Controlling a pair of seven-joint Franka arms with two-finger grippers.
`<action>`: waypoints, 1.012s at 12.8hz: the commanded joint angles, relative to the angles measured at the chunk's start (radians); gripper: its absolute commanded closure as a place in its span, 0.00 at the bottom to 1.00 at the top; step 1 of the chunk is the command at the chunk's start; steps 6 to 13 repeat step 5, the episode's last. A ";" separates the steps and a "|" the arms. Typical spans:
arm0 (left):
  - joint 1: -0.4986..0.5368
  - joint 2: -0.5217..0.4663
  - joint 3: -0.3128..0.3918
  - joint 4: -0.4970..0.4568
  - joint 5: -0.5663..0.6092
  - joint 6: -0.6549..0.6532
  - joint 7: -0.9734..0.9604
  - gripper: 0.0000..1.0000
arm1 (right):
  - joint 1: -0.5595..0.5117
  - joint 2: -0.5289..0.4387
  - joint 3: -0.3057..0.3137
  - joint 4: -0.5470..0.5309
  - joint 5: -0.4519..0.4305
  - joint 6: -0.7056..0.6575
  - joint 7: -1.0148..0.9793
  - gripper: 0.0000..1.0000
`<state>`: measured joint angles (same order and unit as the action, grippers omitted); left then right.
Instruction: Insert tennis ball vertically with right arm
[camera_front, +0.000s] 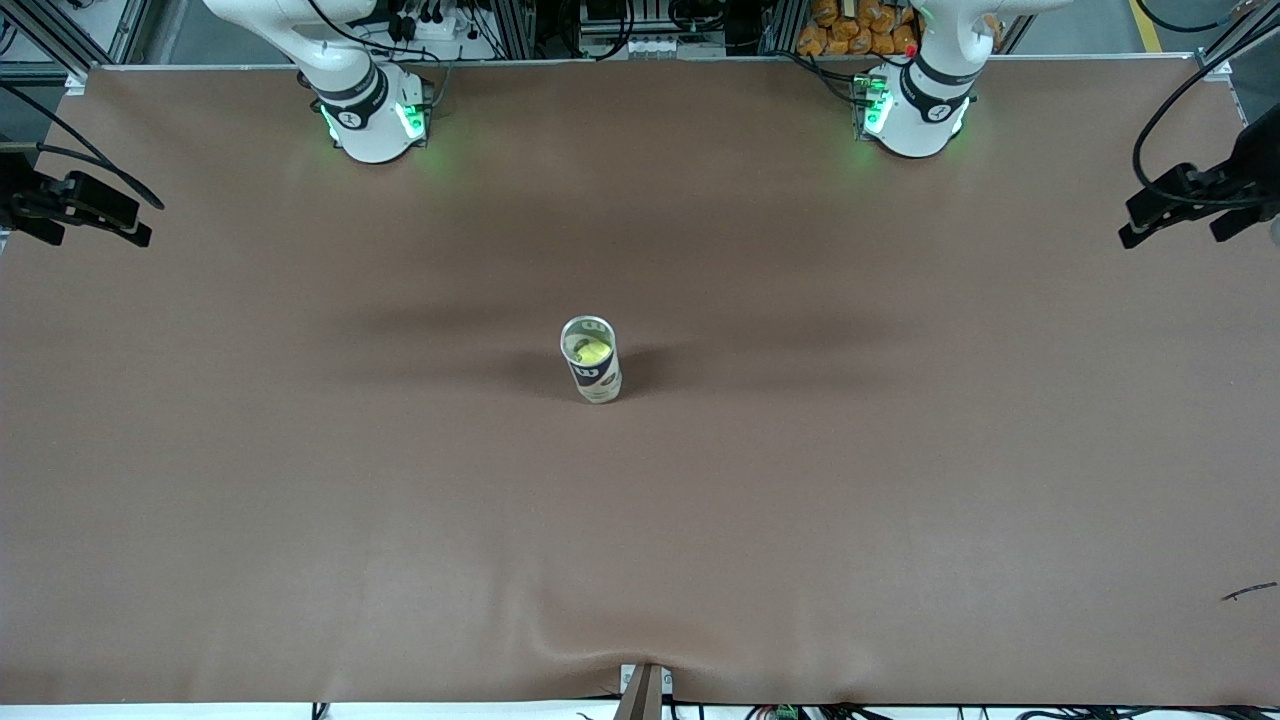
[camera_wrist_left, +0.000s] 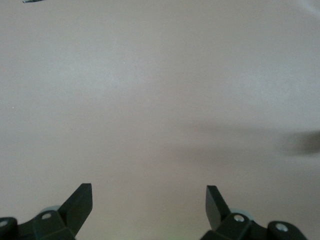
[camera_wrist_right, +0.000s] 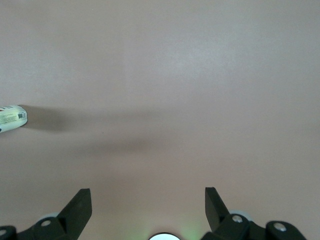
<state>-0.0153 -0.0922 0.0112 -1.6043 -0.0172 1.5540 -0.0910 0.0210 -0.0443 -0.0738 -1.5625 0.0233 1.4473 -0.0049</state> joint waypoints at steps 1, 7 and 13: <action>0.011 -0.029 -0.011 -0.016 0.008 0.000 0.001 0.00 | -0.009 -0.006 0.006 -0.005 -0.010 -0.005 0.002 0.00; 0.009 -0.018 -0.013 -0.008 0.009 0.001 0.023 0.00 | -0.009 -0.006 0.006 -0.005 -0.010 -0.005 0.000 0.00; 0.009 -0.018 -0.013 -0.008 0.009 0.001 0.023 0.00 | -0.009 -0.006 0.006 -0.005 -0.010 -0.005 0.000 0.00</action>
